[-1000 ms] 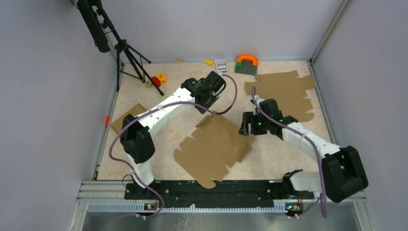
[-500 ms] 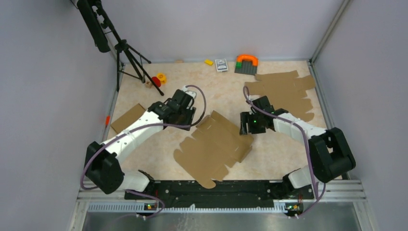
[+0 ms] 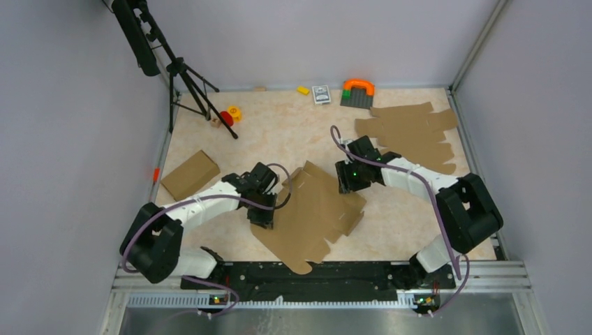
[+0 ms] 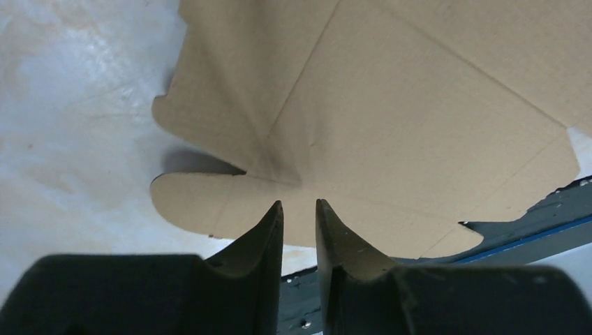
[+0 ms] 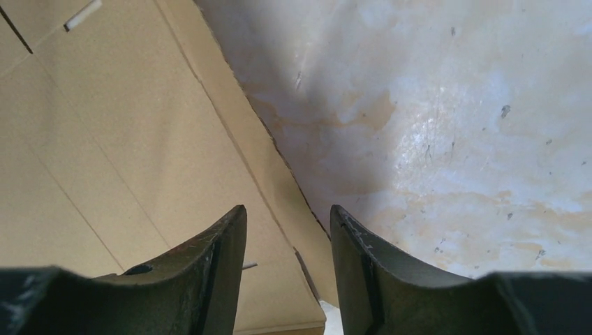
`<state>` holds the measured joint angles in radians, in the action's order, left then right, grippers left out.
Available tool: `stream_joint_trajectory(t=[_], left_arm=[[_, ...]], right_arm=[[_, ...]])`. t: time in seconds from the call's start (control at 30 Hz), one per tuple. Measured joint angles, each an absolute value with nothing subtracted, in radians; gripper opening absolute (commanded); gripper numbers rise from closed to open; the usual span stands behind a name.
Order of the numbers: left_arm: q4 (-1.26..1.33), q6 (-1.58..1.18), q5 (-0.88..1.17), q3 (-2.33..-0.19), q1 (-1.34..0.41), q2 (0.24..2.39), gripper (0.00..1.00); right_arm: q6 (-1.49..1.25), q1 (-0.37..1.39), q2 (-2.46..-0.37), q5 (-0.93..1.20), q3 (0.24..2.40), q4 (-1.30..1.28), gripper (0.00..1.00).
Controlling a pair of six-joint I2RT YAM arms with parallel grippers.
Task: Fold the paper box
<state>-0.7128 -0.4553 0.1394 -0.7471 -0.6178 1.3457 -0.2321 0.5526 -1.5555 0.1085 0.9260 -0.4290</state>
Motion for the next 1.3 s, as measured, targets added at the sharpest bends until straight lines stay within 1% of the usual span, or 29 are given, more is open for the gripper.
stream_joint_trajectory(t=[0.13, 0.3, 0.33, 0.43, 0.47, 0.53, 0.6, 0.77, 0.9, 0.97, 1.07, 1.17, 1.2, 1.23, 1.3], left_arm=[[-0.657, -0.467, 0.169, -0.744, -0.618, 1.385, 0.21], [-0.615, -0.47, 0.172, -0.744, -0.618, 1.443, 0.21], [-0.611, -0.471, 0.173, -0.744, -0.618, 1.447, 0.2], [-0.604, -0.47, 0.176, -0.744, -0.618, 1.452, 0.2], [-0.602, -0.47, 0.178, -0.744, -0.618, 1.453, 0.2], [-0.599, -0.47, 0.18, -0.744, -0.618, 1.456, 0.2], [-0.598, -0.47, 0.183, -0.744, -0.618, 1.457, 0.2], [-0.598, -0.47, 0.183, -0.745, -0.618, 1.458, 0.19], [-0.598, -0.47, 0.183, -0.746, -0.618, 1.459, 0.18], [-0.598, -0.47, 0.183, -0.747, -0.618, 1.462, 0.18], [-0.593, -0.47, 0.19, -0.748, -0.618, 1.466, 0.18], [-0.591, -0.47, 0.194, -0.749, -0.618, 1.469, 0.18], [-0.59, -0.47, 0.195, -0.749, -0.618, 1.469, 0.18], [-0.588, -0.47, 0.197, -0.749, -0.618, 1.47, 0.18], [-0.59, -0.469, 0.197, -0.751, -0.618, 1.471, 0.21]], right_arm=[[-0.212, 0.57, -1.568, 0.1, 0.949, -0.428, 0.43], [-0.189, 0.593, -1.572, 0.105, 0.95, -0.427, 0.44], [-0.184, 0.594, -1.574, 0.105, 0.95, -0.428, 0.46], [-0.176, 0.593, -1.581, 0.102, 0.95, -0.427, 0.65], [-0.175, 0.594, -1.586, 0.099, 0.95, -0.427, 0.69], [-0.18, 0.594, -1.597, 0.078, 0.953, -0.428, 0.72], [-0.179, 0.594, -1.615, 0.051, 0.966, -0.433, 0.72], [-0.173, 0.594, -1.66, 0.04, 1.003, -0.419, 0.6], [-0.155, 0.594, -1.69, 0.126, 1.018, -0.393, 0.48], [-0.149, 0.594, -1.691, 0.166, 1.018, -0.392, 0.39], [-0.136, 0.597, -1.691, 0.195, 1.018, -0.39, 0.22], [-0.123, 0.609, -1.691, 0.197, 1.02, -0.395, 0.1], [-0.118, 0.618, -1.691, 0.192, 1.023, -0.401, 0.02], [-0.11, 0.628, -1.691, 0.179, 1.027, -0.407, 0.0], [-0.096, 0.648, -1.691, 0.131, 1.033, -0.418, 0.0]])
